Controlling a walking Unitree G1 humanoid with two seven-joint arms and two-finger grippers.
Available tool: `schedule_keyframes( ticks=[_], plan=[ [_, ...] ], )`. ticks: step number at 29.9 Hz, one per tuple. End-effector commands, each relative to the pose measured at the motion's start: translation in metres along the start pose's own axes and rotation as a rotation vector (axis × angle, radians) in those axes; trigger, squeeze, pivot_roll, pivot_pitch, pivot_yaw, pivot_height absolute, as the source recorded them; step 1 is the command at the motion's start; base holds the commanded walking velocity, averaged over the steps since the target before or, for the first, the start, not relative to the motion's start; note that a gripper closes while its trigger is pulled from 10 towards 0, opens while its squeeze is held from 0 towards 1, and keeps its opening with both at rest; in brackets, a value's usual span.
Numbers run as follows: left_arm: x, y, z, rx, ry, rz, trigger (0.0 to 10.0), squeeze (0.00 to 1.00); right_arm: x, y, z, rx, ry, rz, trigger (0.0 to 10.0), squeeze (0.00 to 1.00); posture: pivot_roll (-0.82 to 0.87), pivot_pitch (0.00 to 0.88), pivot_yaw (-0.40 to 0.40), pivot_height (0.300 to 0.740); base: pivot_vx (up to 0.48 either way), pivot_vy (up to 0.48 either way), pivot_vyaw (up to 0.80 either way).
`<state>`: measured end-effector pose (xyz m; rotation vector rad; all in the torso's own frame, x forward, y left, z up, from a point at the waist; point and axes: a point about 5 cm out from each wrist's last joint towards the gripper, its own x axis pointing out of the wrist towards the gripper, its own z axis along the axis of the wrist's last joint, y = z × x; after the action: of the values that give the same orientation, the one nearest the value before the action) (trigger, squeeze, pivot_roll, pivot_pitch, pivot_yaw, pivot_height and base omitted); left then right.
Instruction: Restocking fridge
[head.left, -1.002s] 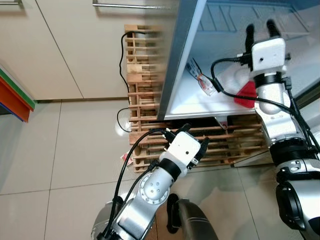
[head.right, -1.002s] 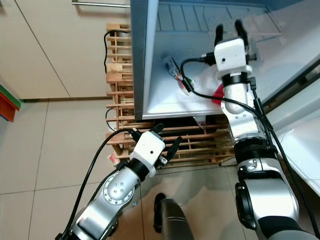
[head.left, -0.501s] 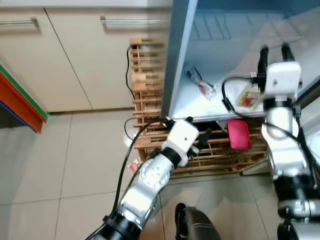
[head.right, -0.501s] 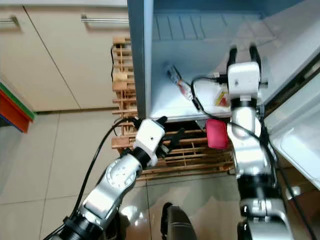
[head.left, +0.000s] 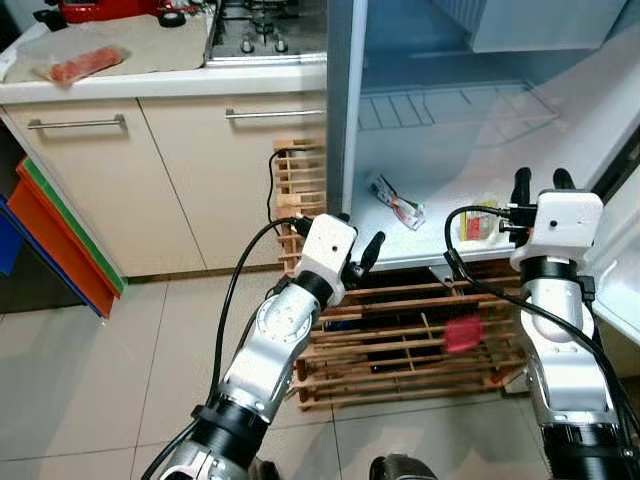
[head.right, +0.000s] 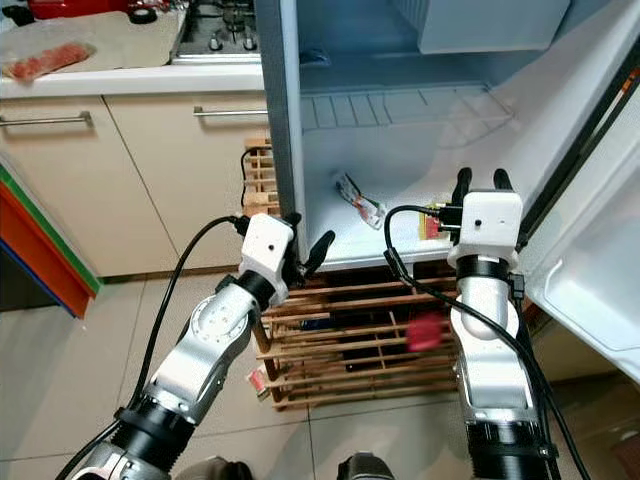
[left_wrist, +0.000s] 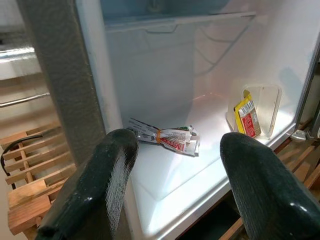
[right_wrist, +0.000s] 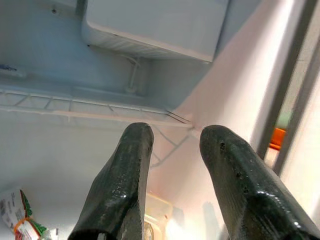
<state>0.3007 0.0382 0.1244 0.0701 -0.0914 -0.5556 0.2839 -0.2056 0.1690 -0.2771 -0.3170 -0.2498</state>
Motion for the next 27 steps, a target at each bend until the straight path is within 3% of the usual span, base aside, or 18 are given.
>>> schedule_keyframes(
  ticks=[1,11,16,20,22,27],
  plan=[
    [0.003,0.005,0.004,0.015,-0.014,0.011,10.0,0.0,-0.004,0.002,0.001,0.011,0.01,0.02,10.0,0.0,-0.12,0.0,0.015,0.74,0.0,0.0,0.0],
    [-0.002,0.015,0.001,0.043,-0.01,0.0,10.0,0.0,-0.021,0.0,-0.008,-0.014,0.063,0.027,10.0,0.0,-0.12,0.0,0.041,0.74,0.0,0.0,0.0],
    [-0.003,0.019,-0.001,0.047,-0.001,0.004,10.0,0.0,-0.022,0.0,-0.01,-0.006,0.078,0.011,10.0,0.0,-0.12,0.0,0.055,0.74,0.0,0.0,0.0],
    [-0.003,0.025,0.001,0.013,0.004,0.014,10.0,0.0,-0.022,0.002,-0.016,0.059,0.141,-0.007,10.0,0.0,-0.13,0.0,0.074,0.74,0.0,0.0,0.0],
    [-0.005,0.03,0.0,-0.031,0.02,0.011,10.0,0.0,-0.024,0.005,-0.027,0.157,0.236,-0.011,10.0,0.0,-0.12,0.0,0.085,0.74,0.0,0.0,0.0],
    [-0.007,0.032,0.0,-0.049,0.025,-0.005,10.0,0.0,-0.026,0.007,-0.032,0.177,0.27,-0.001,10.0,0.0,-0.12,0.0,0.088,0.74,0.0,0.0,0.0]
  ],
)
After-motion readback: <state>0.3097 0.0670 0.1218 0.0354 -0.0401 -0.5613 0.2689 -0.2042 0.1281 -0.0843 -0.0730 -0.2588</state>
